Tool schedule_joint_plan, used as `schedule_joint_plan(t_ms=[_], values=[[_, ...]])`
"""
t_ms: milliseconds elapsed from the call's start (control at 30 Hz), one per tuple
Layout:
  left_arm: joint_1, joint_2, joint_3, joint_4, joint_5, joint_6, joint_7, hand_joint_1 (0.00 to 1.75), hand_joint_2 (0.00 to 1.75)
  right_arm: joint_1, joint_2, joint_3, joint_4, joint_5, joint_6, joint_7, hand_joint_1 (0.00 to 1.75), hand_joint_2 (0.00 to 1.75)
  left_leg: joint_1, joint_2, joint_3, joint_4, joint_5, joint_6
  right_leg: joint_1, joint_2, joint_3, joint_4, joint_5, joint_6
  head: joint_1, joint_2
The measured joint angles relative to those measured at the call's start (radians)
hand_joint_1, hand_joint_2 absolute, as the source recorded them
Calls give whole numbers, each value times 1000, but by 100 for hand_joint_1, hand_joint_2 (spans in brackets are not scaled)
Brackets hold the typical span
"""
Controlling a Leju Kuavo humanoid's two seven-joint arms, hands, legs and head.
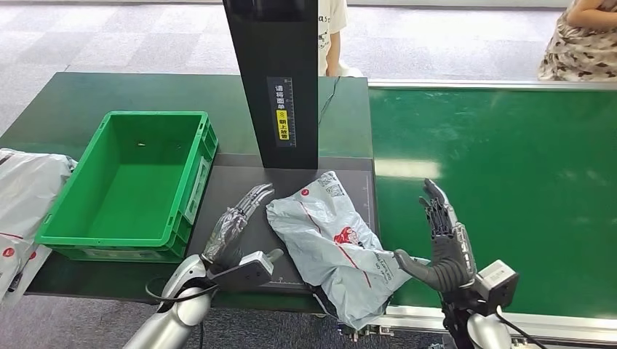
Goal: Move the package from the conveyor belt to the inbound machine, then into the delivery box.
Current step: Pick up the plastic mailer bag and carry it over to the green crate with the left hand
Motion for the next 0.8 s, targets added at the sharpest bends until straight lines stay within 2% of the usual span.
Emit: schedule_joint_plan(t_ms=[133,267,400,533,800], values=[[11,-12,22,-49,9,81,-28,0,175,4,0,-2,-11,-1,-1,8,0,175,0,0,0,0,0,0,0,0,0,0,0,0,0,0],[21,-4,18,-95,-131,136,-65,0,175,-2,0,-2,-8,-2,0,13,0,175,0,0,0,0,0,0,0,0,0,0,0,0,0,0],[22,26,-31,-115,-289,38,-39,0,175,-23,0,-2,9,-11,10,8,0,175,0,0,0,0,0,0,0,0,0,0,0,0,0,0],[13,54,-93,-109,-353,-91,-5,0,175,-41,0,-1,29,-17,15,-1,0,175,0,0,0,0,0,0,0,0,0,0,0,0,0,0],[-37,82,-156,-74,-380,-188,35,0,175,-40,0,-3,37,-18,15,-8,0,175,0,0,0,0,0,0,0,0,0,0,0,0,0,0]])
